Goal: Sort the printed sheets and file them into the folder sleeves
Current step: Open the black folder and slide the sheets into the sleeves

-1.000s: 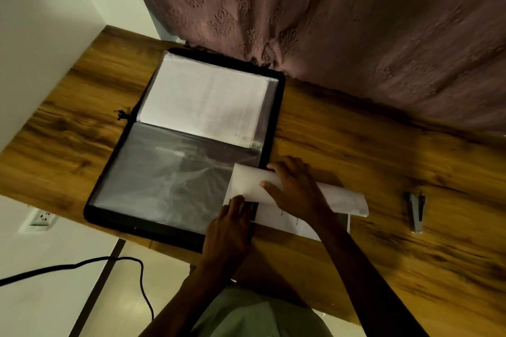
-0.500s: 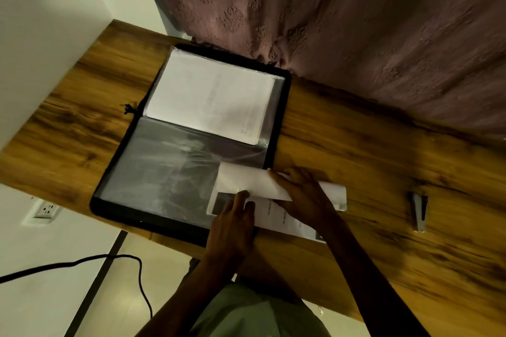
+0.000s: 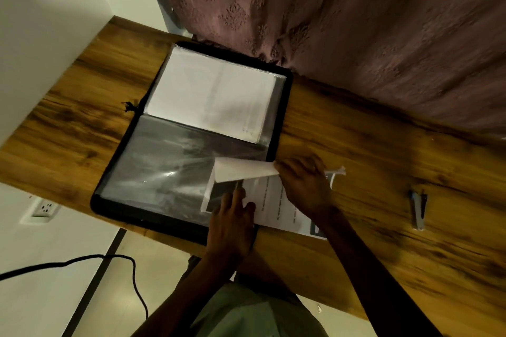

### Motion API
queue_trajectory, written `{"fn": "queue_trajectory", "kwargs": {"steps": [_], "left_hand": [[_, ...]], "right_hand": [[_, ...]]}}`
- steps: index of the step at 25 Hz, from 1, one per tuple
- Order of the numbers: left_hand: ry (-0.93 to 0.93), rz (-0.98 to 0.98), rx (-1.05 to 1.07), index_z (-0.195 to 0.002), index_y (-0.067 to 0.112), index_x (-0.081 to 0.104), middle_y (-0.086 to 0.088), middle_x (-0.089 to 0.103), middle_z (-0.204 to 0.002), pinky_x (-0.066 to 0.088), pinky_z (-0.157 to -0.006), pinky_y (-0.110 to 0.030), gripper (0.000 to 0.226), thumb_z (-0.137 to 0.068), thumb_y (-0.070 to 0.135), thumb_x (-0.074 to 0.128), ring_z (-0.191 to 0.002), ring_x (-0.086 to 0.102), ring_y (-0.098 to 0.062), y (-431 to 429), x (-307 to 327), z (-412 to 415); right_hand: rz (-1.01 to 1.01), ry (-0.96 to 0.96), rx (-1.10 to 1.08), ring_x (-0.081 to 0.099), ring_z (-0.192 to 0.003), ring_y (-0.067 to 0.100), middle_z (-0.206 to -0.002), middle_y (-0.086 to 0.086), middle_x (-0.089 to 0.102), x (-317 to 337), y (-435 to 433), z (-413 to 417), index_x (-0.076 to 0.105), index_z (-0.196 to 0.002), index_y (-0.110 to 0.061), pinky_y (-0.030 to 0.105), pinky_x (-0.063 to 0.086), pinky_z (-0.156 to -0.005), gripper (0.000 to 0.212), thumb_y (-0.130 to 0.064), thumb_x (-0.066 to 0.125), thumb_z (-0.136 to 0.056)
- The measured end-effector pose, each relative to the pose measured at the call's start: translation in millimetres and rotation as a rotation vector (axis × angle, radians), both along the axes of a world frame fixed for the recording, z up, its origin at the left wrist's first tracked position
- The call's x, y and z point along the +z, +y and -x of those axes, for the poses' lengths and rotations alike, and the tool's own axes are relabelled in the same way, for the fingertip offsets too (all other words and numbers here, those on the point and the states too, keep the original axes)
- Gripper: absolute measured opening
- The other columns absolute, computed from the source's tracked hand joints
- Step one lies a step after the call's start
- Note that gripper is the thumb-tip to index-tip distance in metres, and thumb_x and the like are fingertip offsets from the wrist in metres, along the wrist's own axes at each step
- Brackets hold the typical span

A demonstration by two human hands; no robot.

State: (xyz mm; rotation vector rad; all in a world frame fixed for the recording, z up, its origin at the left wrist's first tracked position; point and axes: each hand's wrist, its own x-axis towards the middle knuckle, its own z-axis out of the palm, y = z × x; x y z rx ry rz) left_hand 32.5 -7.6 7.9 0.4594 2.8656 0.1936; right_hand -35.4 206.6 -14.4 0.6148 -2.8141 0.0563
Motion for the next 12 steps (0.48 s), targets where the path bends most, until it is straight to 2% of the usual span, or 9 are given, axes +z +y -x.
{"fn": "queue_trajectory", "kwargs": {"steps": [2,4,6,7,9,12], "left_hand": [[-0.006,-0.023,0.023,-0.095,0.025,0.074,-0.009,0.056,-0.121,0.056,-0.063,-0.036,0.046,-0.055,0.045,0.085,-0.104,0.046,-0.028,3,0,0],[-0.021,-0.029,0.027,-0.092,0.028,0.072,-0.007,0.054,-0.122,0.055,-0.070,-0.038,0.041,-0.056,0.045,0.084,-0.105,0.048,-0.027,6,0,-2],[-0.044,-0.019,0.032,-0.091,0.029,0.072,-0.006,0.056,-0.121,0.055,-0.074,-0.040,0.037,-0.060,0.045,0.084,-0.105,0.051,-0.028,6,1,-1],[-0.049,-0.014,0.033,-0.093,0.028,0.073,-0.006,0.057,-0.122,0.055,-0.077,-0.042,0.037,-0.062,0.047,0.083,-0.107,0.052,-0.028,6,0,0],[-0.085,0.006,0.030,-0.107,0.028,0.071,-0.006,0.054,-0.131,0.052,-0.089,-0.046,0.040,-0.074,0.050,0.075,-0.118,0.051,-0.030,7,0,0],[-0.101,0.030,-0.026,-0.139,0.027,0.049,-0.003,0.034,-0.151,0.031,-0.112,-0.044,0.049,-0.095,0.051,0.048,-0.140,0.031,-0.028,8,0,2]], "right_hand": [[-0.010,-0.028,-0.069,0.062,-0.106,0.031,-0.110,0.007,0.070,-1,-8,16,0.069,-0.115,-0.015,0.051,0.040,-0.100,0.036,-0.014,0.069,-0.079],[0.001,-0.106,-0.123,0.062,-0.104,0.033,-0.106,0.008,0.070,-2,-17,32,0.069,-0.109,-0.014,0.051,0.042,-0.099,0.030,-0.013,0.070,-0.079],[0.046,-0.217,-0.155,0.062,-0.104,0.034,-0.104,0.010,0.069,-1,-25,46,0.065,-0.103,-0.013,0.051,0.043,-0.097,0.016,-0.019,0.064,-0.089],[0.067,-0.280,-0.183,0.062,-0.102,0.033,-0.103,0.011,0.068,3,-28,52,0.061,-0.102,-0.013,0.051,0.044,-0.096,0.017,-0.028,0.056,-0.096],[0.061,-0.375,-0.241,0.063,-0.094,0.030,-0.099,0.010,0.067,4,-30,62,0.054,-0.104,-0.013,0.049,0.044,-0.093,0.033,-0.043,0.038,-0.102],[0.035,-0.427,-0.296,0.064,-0.089,0.028,-0.098,0.012,0.066,1,-31,69,0.049,-0.112,-0.009,0.043,0.045,-0.090,0.046,-0.050,0.031,-0.102]]}}
